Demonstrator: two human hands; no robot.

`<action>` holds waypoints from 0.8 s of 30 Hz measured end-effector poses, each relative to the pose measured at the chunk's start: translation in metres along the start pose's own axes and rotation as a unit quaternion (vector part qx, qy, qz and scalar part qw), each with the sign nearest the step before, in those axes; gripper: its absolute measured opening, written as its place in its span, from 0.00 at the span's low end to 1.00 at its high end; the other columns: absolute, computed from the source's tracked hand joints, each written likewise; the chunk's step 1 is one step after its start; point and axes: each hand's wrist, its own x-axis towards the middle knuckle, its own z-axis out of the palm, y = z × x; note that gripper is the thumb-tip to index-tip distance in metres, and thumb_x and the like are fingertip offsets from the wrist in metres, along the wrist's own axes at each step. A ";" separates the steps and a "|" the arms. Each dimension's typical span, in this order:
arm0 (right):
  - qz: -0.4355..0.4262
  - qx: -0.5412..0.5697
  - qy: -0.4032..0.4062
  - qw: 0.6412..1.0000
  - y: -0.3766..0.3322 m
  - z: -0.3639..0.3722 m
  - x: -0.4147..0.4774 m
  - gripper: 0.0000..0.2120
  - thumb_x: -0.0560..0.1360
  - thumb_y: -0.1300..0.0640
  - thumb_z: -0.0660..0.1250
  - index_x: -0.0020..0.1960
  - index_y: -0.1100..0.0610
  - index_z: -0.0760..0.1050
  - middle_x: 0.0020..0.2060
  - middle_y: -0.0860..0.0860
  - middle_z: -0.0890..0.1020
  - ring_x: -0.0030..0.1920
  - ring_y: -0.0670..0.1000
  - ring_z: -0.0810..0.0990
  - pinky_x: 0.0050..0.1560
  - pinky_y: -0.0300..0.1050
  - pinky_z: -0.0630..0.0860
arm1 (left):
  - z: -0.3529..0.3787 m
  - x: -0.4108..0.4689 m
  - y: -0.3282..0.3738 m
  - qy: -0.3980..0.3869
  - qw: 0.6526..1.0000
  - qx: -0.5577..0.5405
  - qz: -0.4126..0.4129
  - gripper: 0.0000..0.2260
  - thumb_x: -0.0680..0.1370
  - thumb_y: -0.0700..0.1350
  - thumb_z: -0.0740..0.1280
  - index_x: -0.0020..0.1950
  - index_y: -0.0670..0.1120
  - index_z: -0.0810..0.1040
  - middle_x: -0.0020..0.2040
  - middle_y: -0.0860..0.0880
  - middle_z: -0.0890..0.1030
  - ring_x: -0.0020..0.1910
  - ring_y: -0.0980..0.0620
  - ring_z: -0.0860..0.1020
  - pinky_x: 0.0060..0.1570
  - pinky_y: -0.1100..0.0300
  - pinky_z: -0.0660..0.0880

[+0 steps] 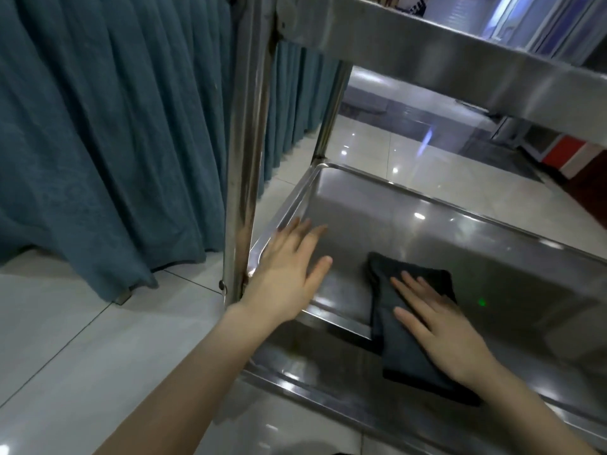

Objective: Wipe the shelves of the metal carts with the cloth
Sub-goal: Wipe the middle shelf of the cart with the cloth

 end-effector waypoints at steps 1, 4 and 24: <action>0.043 -0.012 0.007 0.999 0.020 -0.002 -0.002 0.30 0.76 0.36 0.47 0.77 0.39 0.49 0.77 0.38 0.48 0.78 0.43 0.47 0.77 0.47 0.49 | 0.003 0.006 -0.004 -0.011 1.000 0.015 -0.011 0.24 0.82 0.57 0.54 0.78 0.53 0.58 0.78 0.50 0.59 0.78 0.53 0.49 0.76 0.58 0.42; 0.167 -0.047 0.010 0.985 0.047 -0.003 0.013 0.28 0.81 0.39 0.47 0.79 0.42 0.46 0.79 0.43 0.46 0.79 0.47 0.45 0.76 0.53 0.50 | 0.008 0.007 -0.011 0.000 0.998 0.041 -0.045 0.25 0.81 0.59 0.52 0.77 0.54 0.59 0.75 0.50 0.65 0.77 0.50 0.55 0.77 0.48 0.46; 0.216 -0.034 0.003 0.976 0.072 -0.009 0.092 0.30 0.80 0.36 0.43 0.80 0.43 0.48 0.80 0.46 0.46 0.79 0.52 0.46 0.76 0.59 0.48 | 0.009 0.011 -0.008 0.044 0.982 -0.095 -0.156 0.24 0.79 0.61 0.49 0.75 0.59 0.58 0.74 0.53 0.65 0.75 0.53 0.58 0.71 0.45 0.63</action>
